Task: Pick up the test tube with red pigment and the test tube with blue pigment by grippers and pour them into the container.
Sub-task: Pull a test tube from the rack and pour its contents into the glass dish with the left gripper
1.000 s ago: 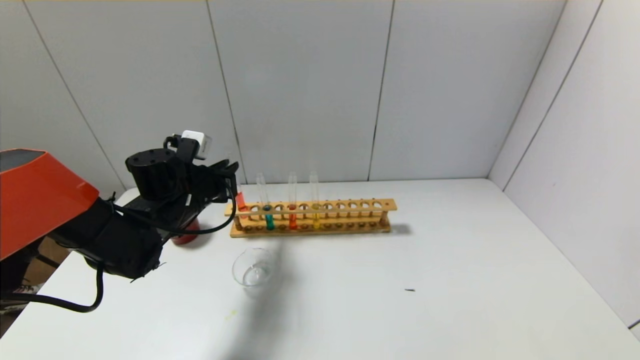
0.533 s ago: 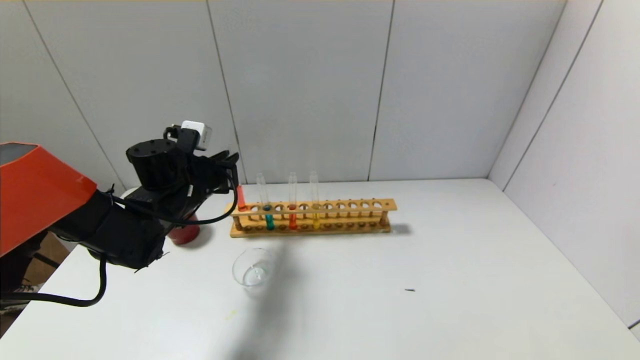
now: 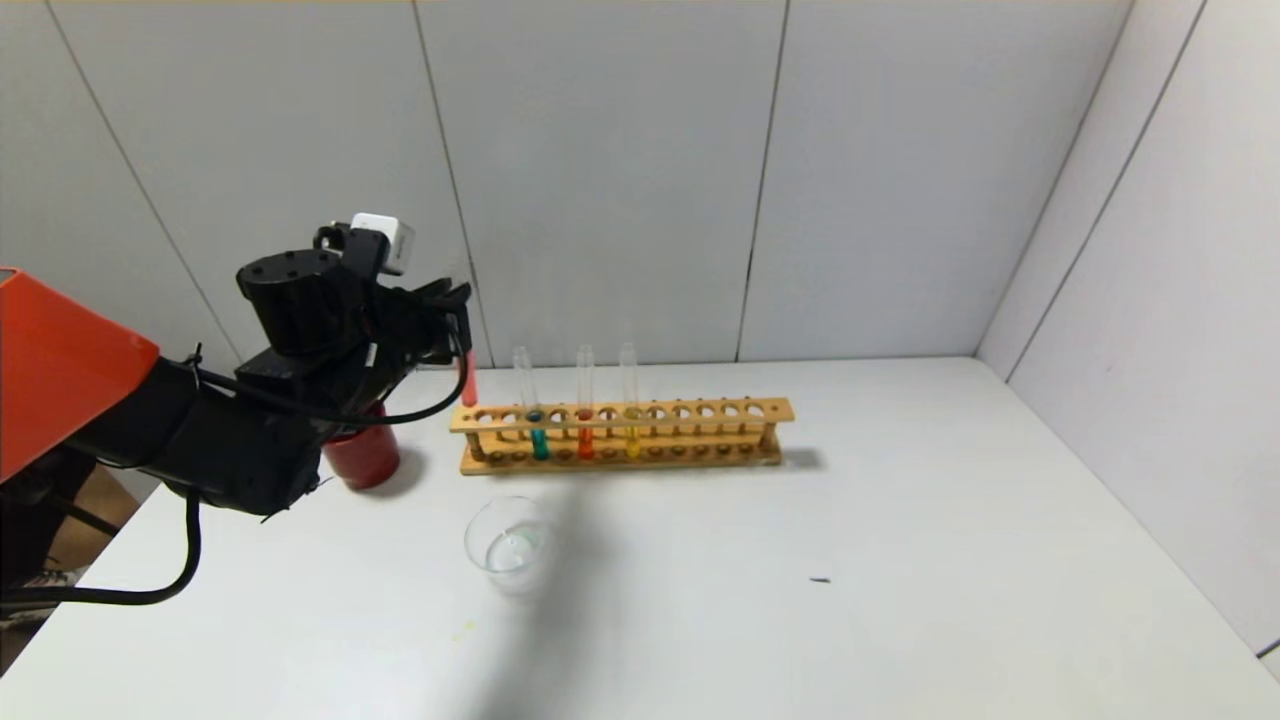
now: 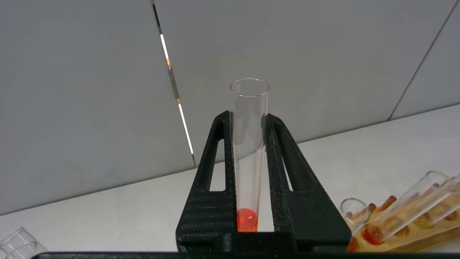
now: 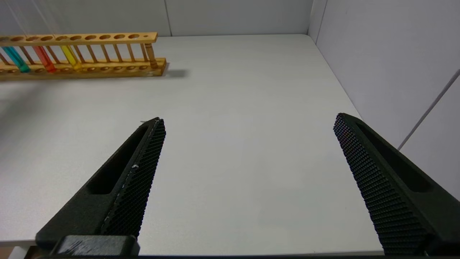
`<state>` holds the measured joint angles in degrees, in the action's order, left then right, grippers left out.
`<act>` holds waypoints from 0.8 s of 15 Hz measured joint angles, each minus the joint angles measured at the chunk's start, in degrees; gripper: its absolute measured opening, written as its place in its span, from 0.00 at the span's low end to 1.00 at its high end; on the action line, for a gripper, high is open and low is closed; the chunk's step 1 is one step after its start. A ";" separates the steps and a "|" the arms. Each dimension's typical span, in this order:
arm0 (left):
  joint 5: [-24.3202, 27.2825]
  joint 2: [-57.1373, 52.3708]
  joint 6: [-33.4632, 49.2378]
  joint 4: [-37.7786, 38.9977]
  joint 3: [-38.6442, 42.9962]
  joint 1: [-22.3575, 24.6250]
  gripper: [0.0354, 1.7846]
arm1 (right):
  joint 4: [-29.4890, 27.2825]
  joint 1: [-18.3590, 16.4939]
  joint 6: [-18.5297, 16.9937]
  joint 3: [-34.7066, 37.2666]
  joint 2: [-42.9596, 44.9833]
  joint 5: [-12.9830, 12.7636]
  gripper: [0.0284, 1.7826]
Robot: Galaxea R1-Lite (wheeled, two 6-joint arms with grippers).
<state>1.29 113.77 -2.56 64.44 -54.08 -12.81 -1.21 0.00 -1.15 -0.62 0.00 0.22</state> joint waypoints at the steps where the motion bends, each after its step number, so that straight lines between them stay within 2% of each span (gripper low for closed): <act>1: 0.00 -0.35 0.00 -0.05 -0.09 -0.06 0.16 | 0.00 0.00 0.02 0.00 0.00 0.00 0.96; 6: -0.28 -3.41 0.02 -1.57 1.96 -0.11 0.16 | -0.02 0.00 0.00 0.00 0.00 0.02 0.96; 12: -1.84 -9.47 -2.61 -5.53 9.87 -0.50 0.16 | 0.00 0.00 0.00 0.00 0.00 0.02 0.96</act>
<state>-0.55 104.30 -5.17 58.90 -44.20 -13.31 -1.21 0.00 -1.15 -0.62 0.00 0.24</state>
